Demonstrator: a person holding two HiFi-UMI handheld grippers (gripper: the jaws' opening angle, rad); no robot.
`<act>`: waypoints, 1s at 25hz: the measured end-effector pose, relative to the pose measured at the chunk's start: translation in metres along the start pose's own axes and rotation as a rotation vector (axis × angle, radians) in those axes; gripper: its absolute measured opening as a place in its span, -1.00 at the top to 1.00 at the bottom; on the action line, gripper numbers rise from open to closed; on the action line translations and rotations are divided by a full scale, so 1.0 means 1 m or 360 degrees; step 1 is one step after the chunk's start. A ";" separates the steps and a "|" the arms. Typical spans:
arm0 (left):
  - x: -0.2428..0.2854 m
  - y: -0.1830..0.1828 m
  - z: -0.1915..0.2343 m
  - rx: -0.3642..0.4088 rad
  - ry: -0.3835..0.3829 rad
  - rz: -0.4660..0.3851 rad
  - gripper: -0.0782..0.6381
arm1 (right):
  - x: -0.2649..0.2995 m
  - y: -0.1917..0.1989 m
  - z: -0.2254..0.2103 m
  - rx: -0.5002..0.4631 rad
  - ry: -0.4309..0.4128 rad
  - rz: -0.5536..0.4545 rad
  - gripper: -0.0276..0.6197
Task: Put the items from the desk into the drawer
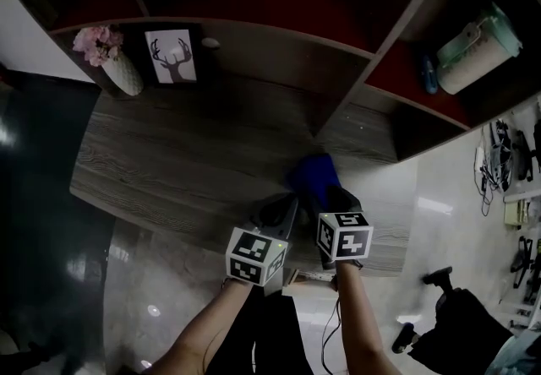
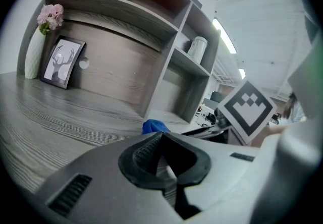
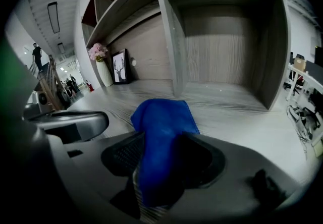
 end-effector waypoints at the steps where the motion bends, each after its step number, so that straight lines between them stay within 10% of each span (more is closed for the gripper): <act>1: 0.000 0.000 0.000 0.0000 0.0000 0.0002 0.75 | 0.000 0.000 0.000 0.0003 -0.0001 0.0007 0.19; 25: -0.002 -0.003 -0.002 0.0016 -0.0029 0.0007 0.75 | 0.002 -0.001 -0.004 0.0066 -0.0012 -0.0018 0.64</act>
Point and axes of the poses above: the fingertips, and each gripper's own axes: x forward along the fingers, z to its left, y out of its underside, the point moved 9 cm from there along -x, backward along the fingers, and after that the axes turned 1 degree about -z, right-handed, at the moved point
